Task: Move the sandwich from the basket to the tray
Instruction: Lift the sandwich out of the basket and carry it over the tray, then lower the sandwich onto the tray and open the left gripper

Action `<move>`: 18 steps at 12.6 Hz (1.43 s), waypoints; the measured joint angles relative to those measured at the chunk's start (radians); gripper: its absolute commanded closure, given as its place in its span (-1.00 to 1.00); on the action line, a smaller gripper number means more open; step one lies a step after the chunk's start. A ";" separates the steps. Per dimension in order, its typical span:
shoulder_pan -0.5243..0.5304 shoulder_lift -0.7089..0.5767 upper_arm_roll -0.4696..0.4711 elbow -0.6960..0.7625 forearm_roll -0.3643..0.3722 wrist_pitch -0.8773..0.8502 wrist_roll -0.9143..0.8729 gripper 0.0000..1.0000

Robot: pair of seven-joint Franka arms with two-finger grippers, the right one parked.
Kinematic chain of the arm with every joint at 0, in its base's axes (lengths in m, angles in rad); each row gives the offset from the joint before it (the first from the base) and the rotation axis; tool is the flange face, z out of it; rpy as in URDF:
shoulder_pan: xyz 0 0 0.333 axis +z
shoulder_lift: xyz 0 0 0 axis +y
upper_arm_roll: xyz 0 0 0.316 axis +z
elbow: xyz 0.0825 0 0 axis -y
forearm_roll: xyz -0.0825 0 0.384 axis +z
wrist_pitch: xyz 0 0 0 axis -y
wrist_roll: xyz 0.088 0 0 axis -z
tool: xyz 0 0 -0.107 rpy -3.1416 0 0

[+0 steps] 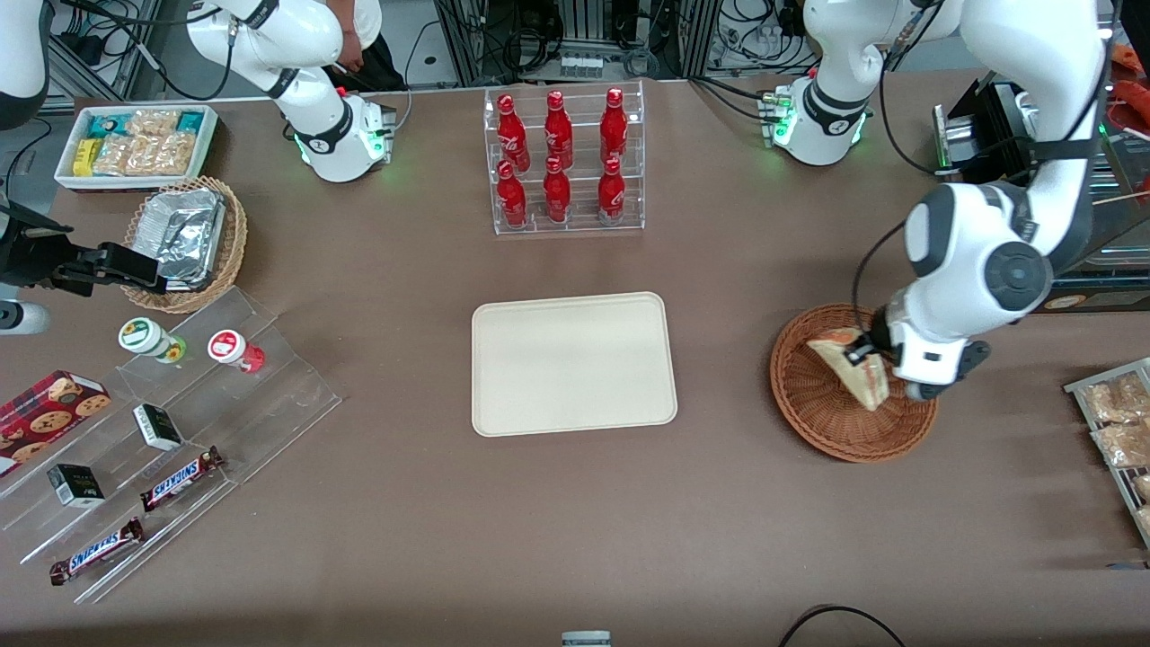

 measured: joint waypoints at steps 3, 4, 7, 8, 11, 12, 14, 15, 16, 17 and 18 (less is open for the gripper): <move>-0.106 0.011 -0.007 0.033 0.000 0.000 -0.001 1.00; -0.140 0.018 -0.008 0.047 0.000 0.000 -0.003 1.00; -0.246 0.057 -0.009 0.098 0.000 0.000 -0.005 1.00; -0.284 0.079 -0.009 0.122 0.000 0.000 -0.005 1.00; -0.392 0.164 -0.010 0.219 0.000 -0.001 -0.009 1.00; -0.420 0.199 -0.010 0.260 0.000 -0.012 -0.013 1.00; -0.470 0.282 -0.009 0.369 0.001 -0.072 -0.042 1.00; -0.491 0.329 -0.009 0.434 0.001 -0.117 -0.054 1.00; -0.508 0.374 -0.009 0.499 0.002 -0.158 -0.066 1.00; -0.522 0.417 -0.008 0.560 0.003 -0.187 -0.075 1.00; -0.533 0.452 -0.008 0.607 0.003 -0.199 -0.077 1.00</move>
